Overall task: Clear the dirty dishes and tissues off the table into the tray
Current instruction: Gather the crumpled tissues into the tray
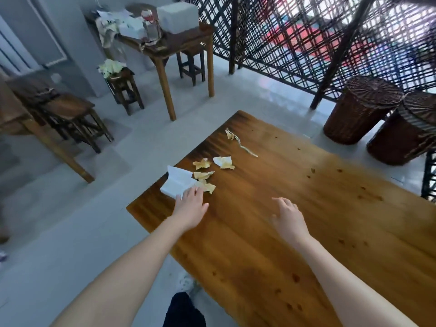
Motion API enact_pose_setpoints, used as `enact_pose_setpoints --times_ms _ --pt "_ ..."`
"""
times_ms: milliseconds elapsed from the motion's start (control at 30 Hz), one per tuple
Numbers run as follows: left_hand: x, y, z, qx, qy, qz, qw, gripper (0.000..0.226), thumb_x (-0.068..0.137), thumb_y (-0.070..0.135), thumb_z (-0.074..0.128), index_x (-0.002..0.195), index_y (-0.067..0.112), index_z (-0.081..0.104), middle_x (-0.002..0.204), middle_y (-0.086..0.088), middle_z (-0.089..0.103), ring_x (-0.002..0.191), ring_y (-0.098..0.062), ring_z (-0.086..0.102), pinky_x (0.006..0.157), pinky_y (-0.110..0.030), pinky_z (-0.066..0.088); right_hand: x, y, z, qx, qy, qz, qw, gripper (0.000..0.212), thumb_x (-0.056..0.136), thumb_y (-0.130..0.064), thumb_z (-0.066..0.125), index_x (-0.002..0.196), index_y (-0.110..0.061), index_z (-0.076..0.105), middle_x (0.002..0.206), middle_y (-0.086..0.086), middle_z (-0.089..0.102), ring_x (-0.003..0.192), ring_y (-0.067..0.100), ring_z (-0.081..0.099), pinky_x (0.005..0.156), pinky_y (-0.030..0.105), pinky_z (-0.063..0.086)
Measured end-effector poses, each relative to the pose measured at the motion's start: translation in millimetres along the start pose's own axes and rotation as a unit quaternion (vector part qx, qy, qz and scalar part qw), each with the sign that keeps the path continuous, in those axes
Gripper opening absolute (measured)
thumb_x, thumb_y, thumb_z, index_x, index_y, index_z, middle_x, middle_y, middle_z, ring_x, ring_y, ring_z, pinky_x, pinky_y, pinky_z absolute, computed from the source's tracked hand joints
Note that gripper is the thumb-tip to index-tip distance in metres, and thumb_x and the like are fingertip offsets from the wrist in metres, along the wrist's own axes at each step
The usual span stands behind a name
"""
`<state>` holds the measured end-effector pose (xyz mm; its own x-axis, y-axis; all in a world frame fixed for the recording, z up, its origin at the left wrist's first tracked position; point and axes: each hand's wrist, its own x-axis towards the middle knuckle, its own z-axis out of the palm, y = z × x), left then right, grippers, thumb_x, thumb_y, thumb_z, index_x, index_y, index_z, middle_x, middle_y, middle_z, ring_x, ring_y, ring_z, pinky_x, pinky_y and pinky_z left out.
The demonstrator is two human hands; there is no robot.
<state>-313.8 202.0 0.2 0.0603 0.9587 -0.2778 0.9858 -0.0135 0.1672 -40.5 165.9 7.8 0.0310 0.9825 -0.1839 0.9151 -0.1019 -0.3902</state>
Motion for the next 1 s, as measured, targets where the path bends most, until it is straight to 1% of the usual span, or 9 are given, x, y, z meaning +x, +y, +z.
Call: enact_pose_setpoints --times_ms 167,233,433,633,700,767,833,933,1000 --pt "72.8 -49.2 -27.8 0.043 0.011 0.079 0.996 0.056 0.1 0.038 0.043 0.149 0.02 0.022 0.158 -0.004 0.021 0.146 -0.026 0.02 0.116 -0.049 0.021 40.7 -68.8 33.8 0.022 -0.011 0.043 0.999 0.055 0.091 -0.009 0.052 0.143 -0.017 0.038 0.146 0.003 0.041 0.131 0.024 0.04 0.106 0.036 0.038" --pt "97.3 -67.5 -37.0 0.054 0.009 0.101 0.993 0.057 0.1 0.039 0.043 0.149 0.019 0.021 0.158 -0.005 0.021 0.145 -0.026 0.02 0.116 -0.047 0.022 58.1 -96.4 42.9 0.025 -0.003 0.045 0.999 0.056 0.09 -0.009 0.053 0.143 -0.018 0.038 0.145 0.002 0.041 0.13 0.023 0.04 0.106 0.034 0.038" --pt "154.1 -104.2 -46.7 0.018 -0.017 0.117 0.993 0.056 0.101 0.037 0.038 0.15 0.019 0.019 0.154 -0.006 0.028 0.14 -0.027 0.03 0.113 -0.044 0.026 102.4 -155.5 65.0 0.031 -0.01 0.045 0.998 0.061 0.086 -0.007 0.058 0.143 -0.02 0.039 0.147 0.003 0.04 0.131 0.025 0.041 0.106 0.034 0.038" --pt "191.1 -133.9 -49.6 -0.031 -0.027 0.136 0.99 0.056 0.1 0.032 0.044 0.15 0.016 0.024 0.152 -0.007 0.032 0.138 -0.026 0.034 0.111 -0.04 0.03 137.0 -187.1 93.1 0.028 -0.032 0.053 0.998 0.077 0.076 0.009 0.06 0.142 -0.023 0.038 0.149 0.001 0.037 0.133 0.024 0.038 0.108 0.035 0.037" --pt "199.8 -141.7 -49.0 -0.054 -0.029 0.146 0.987 0.054 0.1 0.03 0.046 0.148 0.015 0.027 0.149 -0.008 0.034 0.135 -0.026 0.037 0.109 -0.038 0.032 144.7 -190.9 106.4 0.014 -0.058 0.045 0.997 0.08 0.076 0.009 0.062 0.144 -0.025 0.034 0.153 0.003 0.029 0.138 0.026 0.03 0.113 0.038 0.03" --pt "205.6 -147.2 -46.3 -0.064 -0.034 0.156 0.985 0.053 0.1 0.029 0.046 0.148 0.015 0.029 0.147 -0.007 0.036 0.133 -0.025 0.039 0.108 -0.037 0.034 153.3 -192.9 117.0 0.002 -0.078 0.042 0.996 0.084 0.078 0.006 0.064 0.145 -0.03 0.03 0.157 0.002 0.02 0.145 0.026 0.016 0.118 0.042 0.017" --pt "209.3 -150.6 -41.7 -0.066 -0.036 0.157 0.985 0.052 0.1 0.031 0.046 0.147 0.016 0.03 0.147 -0.005 0.036 0.132 -0.024 0.04 0.107 -0.036 0.036 162.9 -193.8 125.6 -0.014 -0.091 0.031 0.995 0.086 0.079 0.003 0.066 0.146 -0.033 0.026 0.159 0.0 0.013 0.147 0.025 0.006 0.117 0.044 0.005" --pt "213.3 -152.3 -35.8 -0.068 -0.035 0.154 0.985 0.052 0.1 0.032 0.046 0.147 0.017 0.03 0.147 -0.004 0.036 0.133 -0.022 0.04 0.107 -0.035 0.036 172.1 -193.0 135.2 -0.019 -0.109 0.02 0.994 0.081 0.081 -0.001 0.067 0.145 -0.034 0.028 0.158 0.001 0.015 0.147 0.026 0.005 0.117 0.045 0.003" --pt "215.4 -150.5 -33.6 -0.068 -0.037 0.153 0.985 0.051 0.1 0.033 0.045 0.147 0.018 0.03 0.149 -0.003 0.035 0.133 -0.022 0.04 0.107 -0.035 0.036 174.2 -190.4 137.6 -0.012 -0.113 0.025 0.993 0.069 0.084 -0.004 0.066 0.139 -0.034 0.037 0.155 0.001 0.024 0.146 0.027 0.013 0.117 0.046 0.008"
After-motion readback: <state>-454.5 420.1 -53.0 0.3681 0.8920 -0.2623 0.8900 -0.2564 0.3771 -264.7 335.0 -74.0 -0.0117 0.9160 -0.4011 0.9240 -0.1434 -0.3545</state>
